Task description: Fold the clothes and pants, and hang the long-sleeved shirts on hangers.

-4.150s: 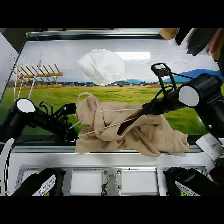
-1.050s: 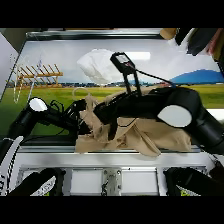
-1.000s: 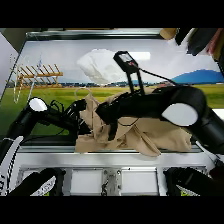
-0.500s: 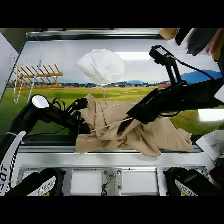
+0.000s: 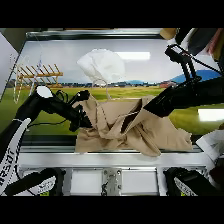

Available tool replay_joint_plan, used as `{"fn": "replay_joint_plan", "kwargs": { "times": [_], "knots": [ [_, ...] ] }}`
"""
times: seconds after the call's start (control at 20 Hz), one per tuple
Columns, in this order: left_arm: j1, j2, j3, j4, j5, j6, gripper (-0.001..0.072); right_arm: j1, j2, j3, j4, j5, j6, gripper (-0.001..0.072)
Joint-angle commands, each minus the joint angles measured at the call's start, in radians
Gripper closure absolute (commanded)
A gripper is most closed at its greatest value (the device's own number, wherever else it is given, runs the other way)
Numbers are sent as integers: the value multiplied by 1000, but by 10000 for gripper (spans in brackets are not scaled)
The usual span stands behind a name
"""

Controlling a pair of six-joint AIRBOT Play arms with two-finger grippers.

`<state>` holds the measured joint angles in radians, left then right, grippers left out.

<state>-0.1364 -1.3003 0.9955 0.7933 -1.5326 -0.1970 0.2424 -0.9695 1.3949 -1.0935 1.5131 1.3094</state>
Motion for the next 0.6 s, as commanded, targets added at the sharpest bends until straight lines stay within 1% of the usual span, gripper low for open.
{"fn": "replay_joint_plan", "kwargs": {
  "times": [0.0, 0.1, 0.15, 0.25, 0.4, 0.55],
  "knots": [
    [1, -9, 8, 0, 0, -1, 687, 50, -4, 0, -227, -42, 216, 223],
    [1, -9, 8, 0, 1, -1, 688, 132, -11, 0, -368, -94, 390, 223],
    [1, -9, 8, 0, 3, -1, 688, 177, -21, 0, -415, -115, 474, 222],
    [1, -9, 8, 0, 11, -1, 687, 267, -53, 0, -490, -137, 592, 223],
    [1, -9, 8, 0, 10, -1, 687, 389, -117, 0, -595, -137, 716, 223],
    [1, -9, 8, 0, 10, -1, 687, 468, -163, 0, -739, -136, 832, 223]
  ]
}}
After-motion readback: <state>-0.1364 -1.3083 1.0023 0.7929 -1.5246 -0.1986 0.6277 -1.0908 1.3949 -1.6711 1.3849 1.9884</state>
